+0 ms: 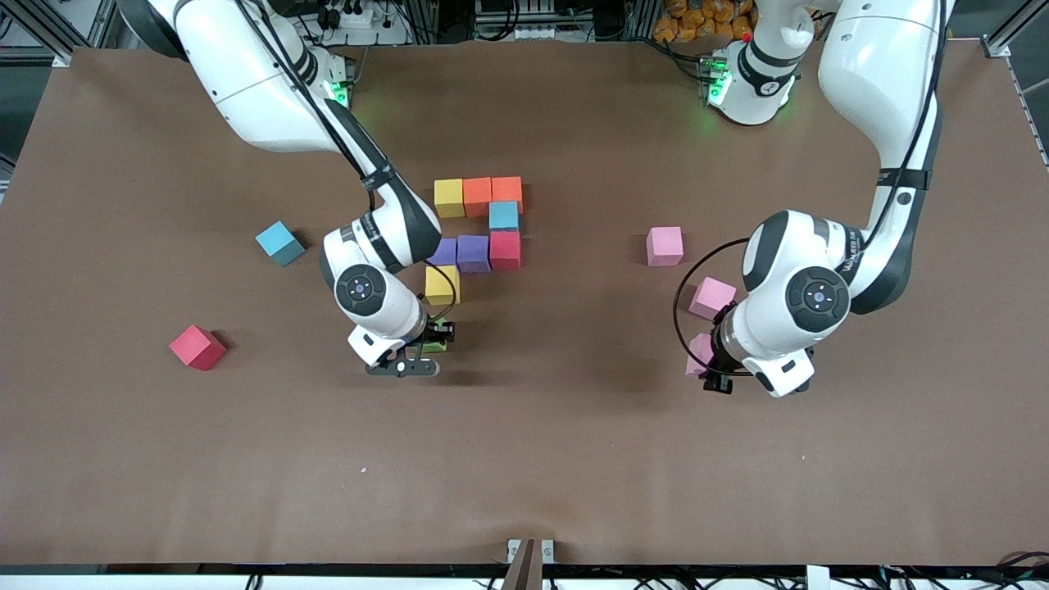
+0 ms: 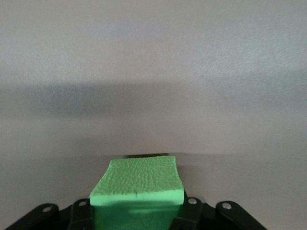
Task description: Form number 2 with 11 blocks
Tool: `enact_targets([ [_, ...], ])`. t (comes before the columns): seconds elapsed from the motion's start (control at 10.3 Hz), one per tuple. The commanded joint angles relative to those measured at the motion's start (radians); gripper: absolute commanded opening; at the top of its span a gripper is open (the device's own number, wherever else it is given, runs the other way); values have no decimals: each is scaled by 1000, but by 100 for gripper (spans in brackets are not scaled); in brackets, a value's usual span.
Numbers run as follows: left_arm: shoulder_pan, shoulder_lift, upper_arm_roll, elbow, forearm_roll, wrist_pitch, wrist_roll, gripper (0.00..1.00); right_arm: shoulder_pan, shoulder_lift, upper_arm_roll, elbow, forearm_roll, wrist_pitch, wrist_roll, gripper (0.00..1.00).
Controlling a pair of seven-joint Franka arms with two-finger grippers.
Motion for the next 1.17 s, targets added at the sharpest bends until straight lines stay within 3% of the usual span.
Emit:
enact_targets([
  [0.0,-9,-4,3,-4,-24,-11,-28,35,24,-38,-9,-64,16,27,14,35],
  [1.07,-32,4,-4,-5,-24,-11,-97,35,72,-58,-6,-95,8,30,0,35],
])
